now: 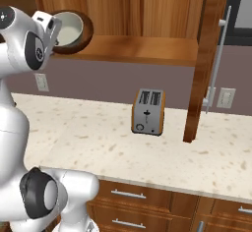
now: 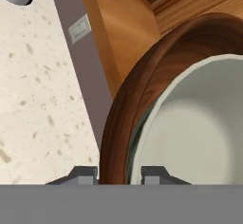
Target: Pick up the bowls on the counter and stack them on top of one another in the open cabinet. Place the smaller bowl on top of the larger bowl.
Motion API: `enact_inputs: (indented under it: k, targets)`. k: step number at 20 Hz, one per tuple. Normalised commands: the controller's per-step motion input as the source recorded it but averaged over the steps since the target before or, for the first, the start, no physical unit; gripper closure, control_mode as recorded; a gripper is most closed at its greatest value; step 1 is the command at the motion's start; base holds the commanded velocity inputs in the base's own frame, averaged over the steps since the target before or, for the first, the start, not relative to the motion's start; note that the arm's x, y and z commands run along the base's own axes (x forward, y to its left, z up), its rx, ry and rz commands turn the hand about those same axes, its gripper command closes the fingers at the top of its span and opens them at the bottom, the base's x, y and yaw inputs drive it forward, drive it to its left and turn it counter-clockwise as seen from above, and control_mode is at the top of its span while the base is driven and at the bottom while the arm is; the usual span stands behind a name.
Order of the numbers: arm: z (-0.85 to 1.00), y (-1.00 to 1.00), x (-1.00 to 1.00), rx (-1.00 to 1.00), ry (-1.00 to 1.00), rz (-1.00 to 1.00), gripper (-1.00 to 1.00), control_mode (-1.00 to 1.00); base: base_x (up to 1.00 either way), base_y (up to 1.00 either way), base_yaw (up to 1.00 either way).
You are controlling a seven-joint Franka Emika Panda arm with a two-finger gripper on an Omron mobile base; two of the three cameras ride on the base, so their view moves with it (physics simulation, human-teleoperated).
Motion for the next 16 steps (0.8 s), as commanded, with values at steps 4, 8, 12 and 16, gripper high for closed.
enact_inputs:
  k: [4, 8, 12, 16]
  targets:
    - [0.0, 0.0, 0.38, -0.05, 0.04, 0.01, 1.0, -1.0, 0.0, 0.0, 0.0]
    - [0.0, 0.0, 0.36, -0.05, 0.02, 0.0, 1.0, -1.0, 0.0, 0.0, 0.0]
    - [0.0, 0.0, 0.38, -0.06, 0.03, 0.01, 1.0, -1.0, 0.0, 0.0, 0.0]
    - [0.0, 0.0, 0.38, -0.05, 0.04, 0.02, 1.0, -1.0, 0.0, 0.0, 0.0]
